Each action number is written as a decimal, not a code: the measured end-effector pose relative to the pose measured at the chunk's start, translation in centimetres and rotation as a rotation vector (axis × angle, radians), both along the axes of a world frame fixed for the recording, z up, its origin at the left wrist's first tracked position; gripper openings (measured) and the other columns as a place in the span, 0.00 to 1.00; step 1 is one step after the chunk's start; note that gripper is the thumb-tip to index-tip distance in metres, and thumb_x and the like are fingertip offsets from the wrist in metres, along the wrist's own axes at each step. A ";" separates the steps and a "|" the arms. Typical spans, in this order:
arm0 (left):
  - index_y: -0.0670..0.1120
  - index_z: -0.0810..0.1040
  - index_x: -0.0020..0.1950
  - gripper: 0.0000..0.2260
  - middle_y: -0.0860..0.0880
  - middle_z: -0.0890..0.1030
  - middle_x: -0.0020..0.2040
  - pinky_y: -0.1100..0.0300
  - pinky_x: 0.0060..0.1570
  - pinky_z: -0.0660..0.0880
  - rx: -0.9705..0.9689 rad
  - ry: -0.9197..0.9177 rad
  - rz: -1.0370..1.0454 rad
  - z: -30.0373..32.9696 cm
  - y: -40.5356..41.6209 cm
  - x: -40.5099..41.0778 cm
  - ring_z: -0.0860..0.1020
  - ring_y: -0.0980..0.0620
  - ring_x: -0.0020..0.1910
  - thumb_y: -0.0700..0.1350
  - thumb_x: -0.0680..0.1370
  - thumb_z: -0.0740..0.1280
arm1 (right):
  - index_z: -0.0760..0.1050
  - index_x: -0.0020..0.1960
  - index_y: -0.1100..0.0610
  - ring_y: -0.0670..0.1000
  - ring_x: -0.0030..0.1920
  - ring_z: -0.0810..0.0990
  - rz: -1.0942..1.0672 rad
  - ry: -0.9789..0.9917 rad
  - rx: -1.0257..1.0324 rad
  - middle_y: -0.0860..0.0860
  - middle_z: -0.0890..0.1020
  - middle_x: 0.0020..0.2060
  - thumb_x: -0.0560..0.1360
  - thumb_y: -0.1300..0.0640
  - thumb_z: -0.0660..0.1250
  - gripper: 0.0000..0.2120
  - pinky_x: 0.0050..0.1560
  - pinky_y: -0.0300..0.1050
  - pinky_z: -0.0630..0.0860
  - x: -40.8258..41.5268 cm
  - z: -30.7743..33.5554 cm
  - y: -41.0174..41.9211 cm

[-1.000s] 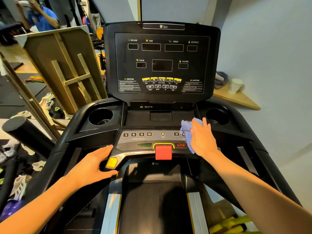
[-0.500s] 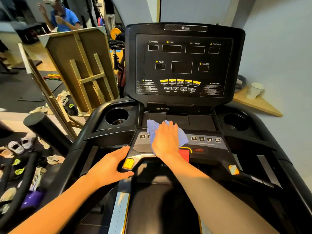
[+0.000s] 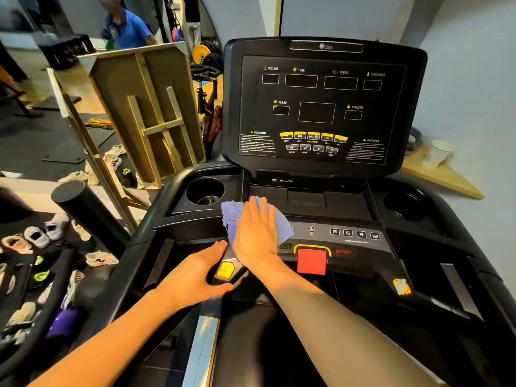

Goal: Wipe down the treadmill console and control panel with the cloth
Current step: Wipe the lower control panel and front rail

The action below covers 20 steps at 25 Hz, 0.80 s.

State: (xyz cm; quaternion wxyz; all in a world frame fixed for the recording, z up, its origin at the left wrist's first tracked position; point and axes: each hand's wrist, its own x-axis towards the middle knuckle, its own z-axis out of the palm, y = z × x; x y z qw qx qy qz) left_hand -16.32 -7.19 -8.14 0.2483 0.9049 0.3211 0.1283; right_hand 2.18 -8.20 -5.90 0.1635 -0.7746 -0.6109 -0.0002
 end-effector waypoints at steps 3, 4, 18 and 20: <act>0.55 0.65 0.76 0.37 0.61 0.76 0.67 0.63 0.65 0.73 -0.017 -0.057 -0.035 0.5 -0.3 0.3 0.74 0.64 0.65 0.60 0.70 0.73 | 0.50 0.79 0.62 0.62 0.78 0.41 0.133 -0.075 -0.025 0.59 0.51 0.79 0.81 0.50 0.55 0.31 0.76 0.57 0.37 -0.6 -0.4 -1.0; 0.56 0.69 0.73 0.33 0.62 0.78 0.64 0.63 0.62 0.74 -0.015 -0.063 -0.041 0.5 -0.3 0.3 0.76 0.64 0.62 0.59 0.70 0.74 | 0.50 0.79 0.61 0.61 0.78 0.39 0.182 -0.103 -0.034 0.58 0.50 0.80 0.81 0.50 0.54 0.31 0.76 0.58 0.36 -0.9 -0.6 -1.4; 0.63 0.77 0.59 0.18 0.69 0.81 0.55 0.68 0.56 0.75 -0.027 -0.125 0.021 1.1 -2.0 -0.1 0.79 0.67 0.56 0.57 0.71 0.75 | 0.54 0.79 0.55 0.57 0.79 0.45 0.592 -0.320 -0.045 0.53 0.52 0.80 0.80 0.51 0.55 0.29 0.77 0.58 0.46 1.9 -3.3 -6.8; 0.63 0.71 0.68 0.29 0.74 0.75 0.62 0.71 0.64 0.69 -0.025 -0.112 0.020 0.9 -1.9 -0.1 0.73 0.72 0.63 0.58 0.70 0.75 | 0.52 0.80 0.54 0.56 0.79 0.46 0.632 -0.305 -0.039 0.51 0.52 0.80 0.77 0.56 0.61 0.34 0.77 0.56 0.45 3.8 -2.9 -7.8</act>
